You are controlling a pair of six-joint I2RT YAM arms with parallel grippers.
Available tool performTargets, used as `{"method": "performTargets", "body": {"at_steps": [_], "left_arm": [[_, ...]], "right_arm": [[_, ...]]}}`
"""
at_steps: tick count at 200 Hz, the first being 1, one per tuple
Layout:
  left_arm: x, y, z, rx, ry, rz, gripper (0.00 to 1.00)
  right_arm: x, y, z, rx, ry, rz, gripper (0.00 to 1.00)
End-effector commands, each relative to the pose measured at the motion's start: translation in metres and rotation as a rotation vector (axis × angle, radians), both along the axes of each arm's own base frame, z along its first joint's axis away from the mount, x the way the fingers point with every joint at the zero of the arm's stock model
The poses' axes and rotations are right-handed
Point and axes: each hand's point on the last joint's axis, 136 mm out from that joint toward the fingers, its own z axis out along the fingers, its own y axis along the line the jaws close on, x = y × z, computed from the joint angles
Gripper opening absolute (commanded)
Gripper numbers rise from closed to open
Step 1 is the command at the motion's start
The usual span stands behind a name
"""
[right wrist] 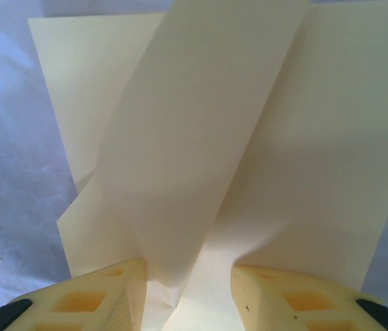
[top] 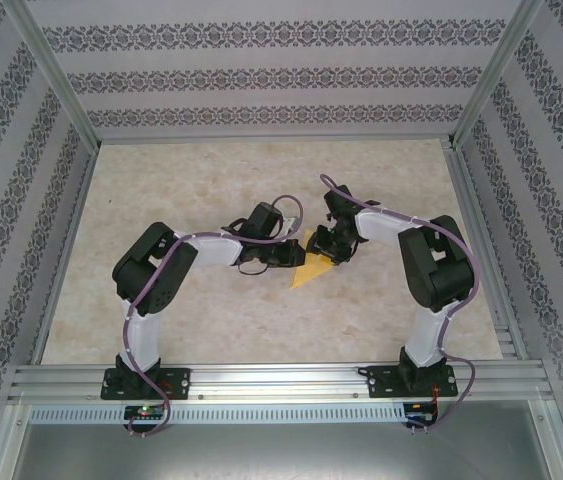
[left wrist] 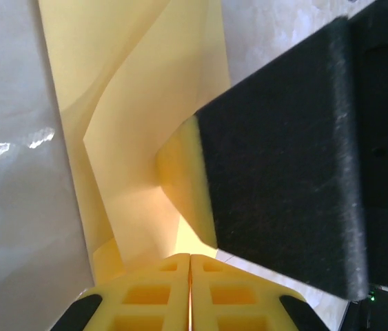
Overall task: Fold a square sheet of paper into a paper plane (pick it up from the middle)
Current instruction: Fourth fold the wing at the center of the table.
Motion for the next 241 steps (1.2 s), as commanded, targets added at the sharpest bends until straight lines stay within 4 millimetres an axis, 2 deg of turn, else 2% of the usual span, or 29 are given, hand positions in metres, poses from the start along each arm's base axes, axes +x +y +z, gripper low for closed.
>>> {"method": "performTargets", "body": {"at_steps": [1,155,241], "left_arm": [[0.003,-0.003,-0.005,0.014,-0.016,-0.015,0.09],[0.004,0.007,-0.027,0.108,0.000,0.003,0.08],[0.005,0.012,-0.011,0.106,-0.044,0.012,0.08]], "right_arm": [[-0.031,-0.038,-0.059,-0.218,0.126,-0.014,0.42],[-0.038,-0.042,-0.067,-0.238,0.151,-0.012,0.41],[-0.038,-0.041,-0.069,-0.235,0.154,-0.011,0.43]]}}
